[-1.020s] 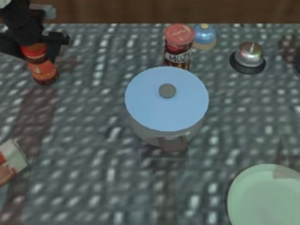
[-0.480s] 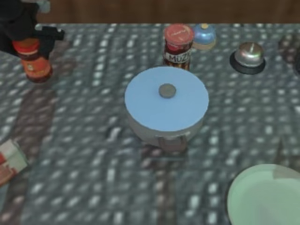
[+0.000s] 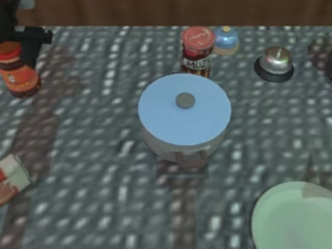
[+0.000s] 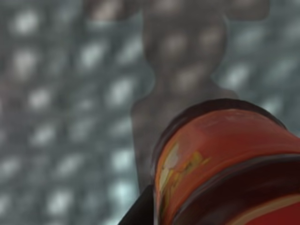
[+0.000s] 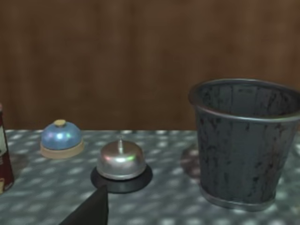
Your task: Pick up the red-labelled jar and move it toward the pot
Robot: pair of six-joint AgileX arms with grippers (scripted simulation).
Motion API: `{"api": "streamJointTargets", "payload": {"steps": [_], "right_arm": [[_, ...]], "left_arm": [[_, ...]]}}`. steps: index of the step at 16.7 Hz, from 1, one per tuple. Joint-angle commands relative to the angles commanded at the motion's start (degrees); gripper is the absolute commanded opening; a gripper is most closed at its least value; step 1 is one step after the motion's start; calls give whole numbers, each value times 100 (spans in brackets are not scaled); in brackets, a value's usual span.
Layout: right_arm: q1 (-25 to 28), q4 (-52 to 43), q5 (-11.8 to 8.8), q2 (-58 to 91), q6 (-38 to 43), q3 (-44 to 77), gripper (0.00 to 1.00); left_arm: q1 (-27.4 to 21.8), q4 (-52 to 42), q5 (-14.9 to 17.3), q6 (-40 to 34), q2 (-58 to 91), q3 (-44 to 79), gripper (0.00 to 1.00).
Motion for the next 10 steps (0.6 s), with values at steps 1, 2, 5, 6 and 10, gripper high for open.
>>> {"api": "streamJointTargets", "payload": {"steps": [1, 2, 5, 6, 10], "right_arm": [[0, 0, 0, 0, 0, 0, 100], [0, 0, 0, 0, 0, 0, 100], [0, 0, 0, 0, 0, 0, 100], [0, 0, 0, 0, 0, 0, 100], [0, 0, 0, 0, 0, 0, 100]], "left_arm": [[1, -1, 0, 0, -16, -16, 0], [1, -1, 0, 0, -16, -16, 0], [-44, 9, -7, -4, -1, -6, 0], [-96, 50, -29, -77, -13, -60, 0], [-635, 454, -210, -793, -135, -611, 0]]}}
